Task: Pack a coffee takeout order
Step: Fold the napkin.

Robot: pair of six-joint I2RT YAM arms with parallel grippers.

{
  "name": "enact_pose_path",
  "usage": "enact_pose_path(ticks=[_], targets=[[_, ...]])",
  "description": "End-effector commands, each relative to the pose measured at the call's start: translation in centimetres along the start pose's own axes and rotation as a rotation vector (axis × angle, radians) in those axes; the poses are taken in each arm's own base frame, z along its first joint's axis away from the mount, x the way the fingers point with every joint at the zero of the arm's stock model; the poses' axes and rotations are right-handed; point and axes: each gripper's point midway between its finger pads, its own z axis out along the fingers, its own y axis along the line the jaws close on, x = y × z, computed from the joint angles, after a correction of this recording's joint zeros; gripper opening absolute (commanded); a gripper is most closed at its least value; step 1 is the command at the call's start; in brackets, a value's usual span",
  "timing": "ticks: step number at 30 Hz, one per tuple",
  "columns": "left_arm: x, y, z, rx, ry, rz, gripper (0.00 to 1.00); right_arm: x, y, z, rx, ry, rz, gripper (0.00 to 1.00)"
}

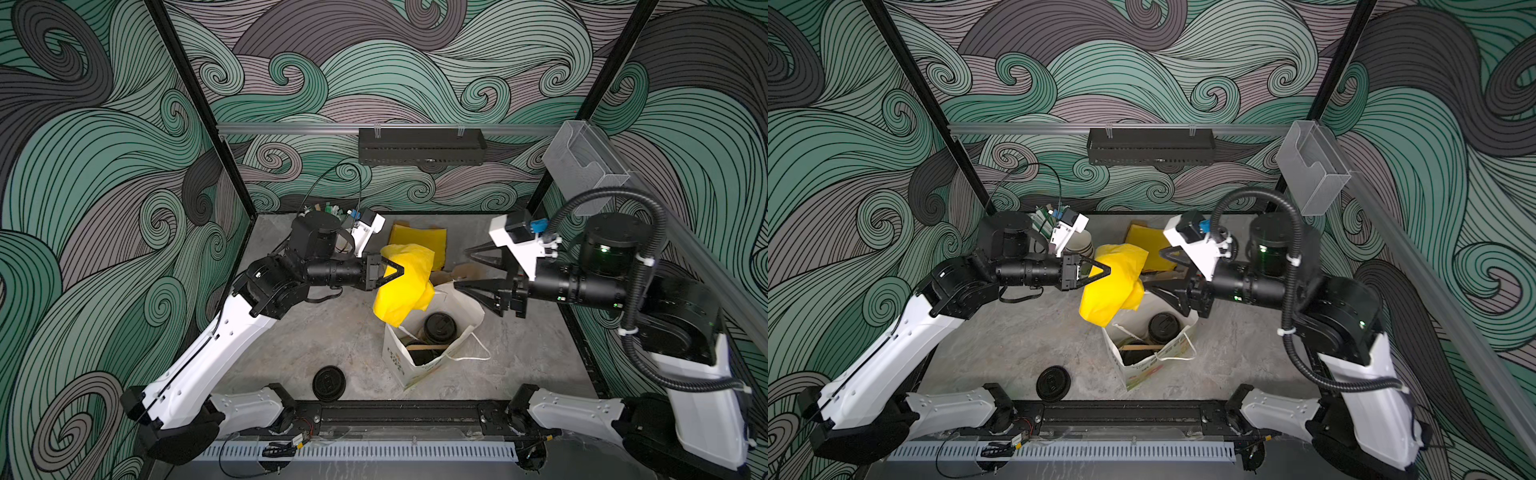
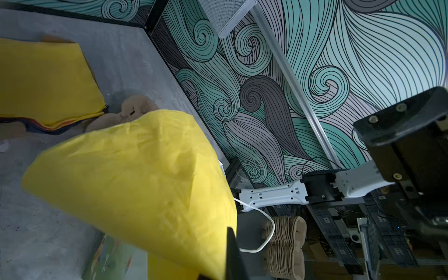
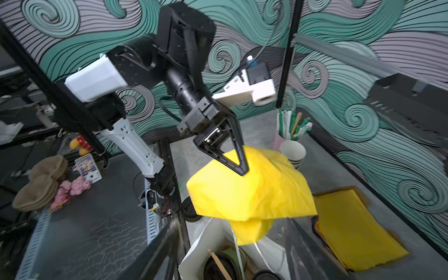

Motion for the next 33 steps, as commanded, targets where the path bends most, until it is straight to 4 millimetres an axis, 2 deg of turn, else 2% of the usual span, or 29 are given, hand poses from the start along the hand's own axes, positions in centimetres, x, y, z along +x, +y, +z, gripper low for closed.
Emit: enact_pose_path(ticks=[1,4,7,10,13,19,22,26,28,30,33], targets=[[-0.6,-3.7,-0.9,0.151,-0.002,0.024,0.0,0.2,1.7,4.5,-0.14,0.023,-0.064,0.71],[-0.5,-5.3,-1.1,0.239,0.013,0.043,0.0,2.2,2.3,6.2,-0.169,0.068,-0.067,0.79],[-0.4,-6.5,-1.7,0.296,0.016,0.072,0.0,4.3,2.3,7.2,-0.166,0.114,-0.053,0.81],[0.0,-7.2,-2.1,0.33,0.026,0.096,0.0,6.2,2.0,7.5,-0.138,0.181,-0.072,0.82],[0.2,-7.2,-2.2,0.333,0.027,0.112,0.0,6.3,2.0,7.2,-0.119,0.177,-0.089,0.8],[0.6,-7.1,-2.2,0.341,0.043,0.13,0.0,5.3,1.2,5.9,-0.041,0.133,-0.111,0.77],[0.7,-7.3,-2.4,0.353,0.036,0.14,0.0,5.6,1.1,5.9,-0.037,0.144,-0.104,0.68],[0.6,-7.3,-2.3,0.359,0.028,0.149,0.0,5.4,2.5,6.5,-0.12,0.136,-0.075,0.37],[0.4,-7.5,-2.4,0.368,0.011,0.158,0.1,5.9,3.0,6.6,-0.154,0.155,-0.062,0.22],[0.0,-7.9,-2.6,0.379,-0.012,0.177,0.24,6.4,3.1,6.3,-0.155,0.178,-0.052,0.03],[-0.4,-8.0,-3.2,0.367,-0.064,0.231,0.45,6.8,3.2,5.2,-0.143,0.2,-0.036,0.0]])
